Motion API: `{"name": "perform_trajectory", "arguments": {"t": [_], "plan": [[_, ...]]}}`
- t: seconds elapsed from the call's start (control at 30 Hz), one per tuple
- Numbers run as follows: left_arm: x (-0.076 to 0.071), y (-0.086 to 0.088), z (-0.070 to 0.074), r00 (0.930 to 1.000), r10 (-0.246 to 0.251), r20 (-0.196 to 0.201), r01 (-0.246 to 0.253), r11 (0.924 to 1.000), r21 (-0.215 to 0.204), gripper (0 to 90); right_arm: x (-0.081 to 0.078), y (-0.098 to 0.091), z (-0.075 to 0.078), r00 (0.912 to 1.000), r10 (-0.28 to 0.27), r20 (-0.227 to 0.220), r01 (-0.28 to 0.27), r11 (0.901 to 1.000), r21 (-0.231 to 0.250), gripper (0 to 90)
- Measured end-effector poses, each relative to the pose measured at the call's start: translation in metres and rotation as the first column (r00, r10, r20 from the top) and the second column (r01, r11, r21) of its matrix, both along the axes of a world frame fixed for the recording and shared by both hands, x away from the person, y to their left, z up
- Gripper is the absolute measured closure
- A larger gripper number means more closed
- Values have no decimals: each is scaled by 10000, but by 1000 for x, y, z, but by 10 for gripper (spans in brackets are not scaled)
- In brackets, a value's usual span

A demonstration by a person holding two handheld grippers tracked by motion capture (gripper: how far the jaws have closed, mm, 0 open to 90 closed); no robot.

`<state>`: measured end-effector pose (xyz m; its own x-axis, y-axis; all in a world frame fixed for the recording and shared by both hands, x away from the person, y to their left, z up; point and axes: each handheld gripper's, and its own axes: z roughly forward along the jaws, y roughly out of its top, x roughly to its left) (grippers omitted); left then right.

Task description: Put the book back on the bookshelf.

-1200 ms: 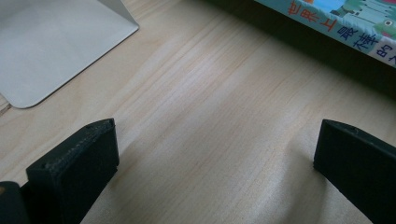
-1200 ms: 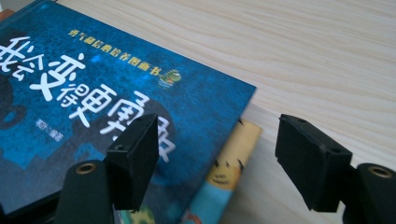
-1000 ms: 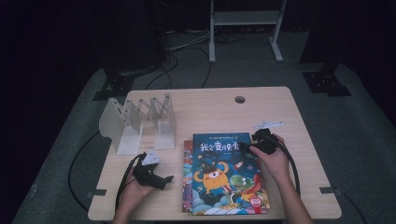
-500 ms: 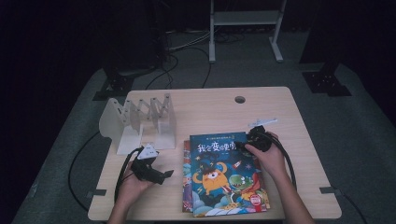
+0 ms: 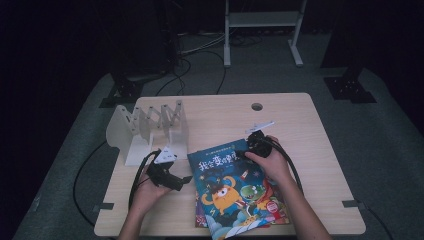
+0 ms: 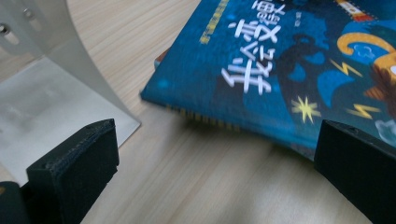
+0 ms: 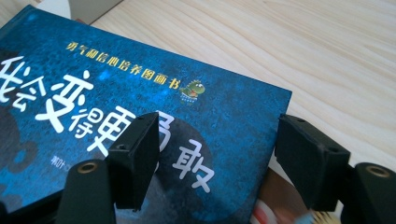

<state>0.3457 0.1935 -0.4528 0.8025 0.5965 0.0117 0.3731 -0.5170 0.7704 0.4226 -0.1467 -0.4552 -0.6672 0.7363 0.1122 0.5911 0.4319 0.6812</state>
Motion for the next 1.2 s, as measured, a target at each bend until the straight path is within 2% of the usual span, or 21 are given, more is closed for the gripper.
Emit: {"name": "perform_trajectory", "arguments": {"t": [0.37, 0.5, 0.63, 0.77, 0.87, 0.93, 0.97, 1.0, 1.07, 1.1, 1.2], "plan": [[7, -5, -6, 9998, -29, -219, 31, 10000, 81, 0, 5, 30, 0, 9952, 974, -13, -973, 9951, 171, 311], [7, -5, -9, 9989, -93, -454, 92, 10000, -23, 0, 4, 38, 0, 9936, 1126, 53, -1127, 9935, 172, 312], [4, -4, -10, 9973, -274, -675, 261, 9995, -195, 0, 0, 37, 3, 9944, 1052, 136, -1051, 9944, -57, 345], [2, -5, -12, 9950, -413, -914, 378, 9985, -394, 0, -13, 20, 10, 9941, 998, 430, -1001, 9950, 28, 331], [2, -4, -11, 9952, -433, -882, 409, 9988, -285, 0, -17, 11, 11, 9953, 834, 493, -841, 9964, 134, 328], [1, -4, -11, 9951, -402, -899, 378, 9989, -284, 0, -25, -7, 14, 9953, 708, 664, -726, 9971, 245, 322], [1, -4, -11, 9951, -402, -899, 378, 9989, -284, 0, -25, -7, 14, 9953, 708, 664, -726, 9971, 245, 322], [1, -4, -11, 9952, -392, -901, 369, 9989, -278, 0, -32, -17, 16, 9957, 630, 685, -649, 9976, 258, 321], [1, -4, -11, 9951, -390, -905, 367, 9990, -273, 0, -36, -22, 17, 9962, 552, 673, -571, 9980, 257, 321], [1, -4, -11, 9951, -382, -907, 360, 9990, -257, 0, -44, -32, 18, 9960, 478, 749, -496, 9985, 218, 320], [1, -5, -11, 9952, -362, -915, 340, 9991, -254, 0, -56, -44, 20, 9948, 415, 925, -439, 9987, 247, 319]]}}
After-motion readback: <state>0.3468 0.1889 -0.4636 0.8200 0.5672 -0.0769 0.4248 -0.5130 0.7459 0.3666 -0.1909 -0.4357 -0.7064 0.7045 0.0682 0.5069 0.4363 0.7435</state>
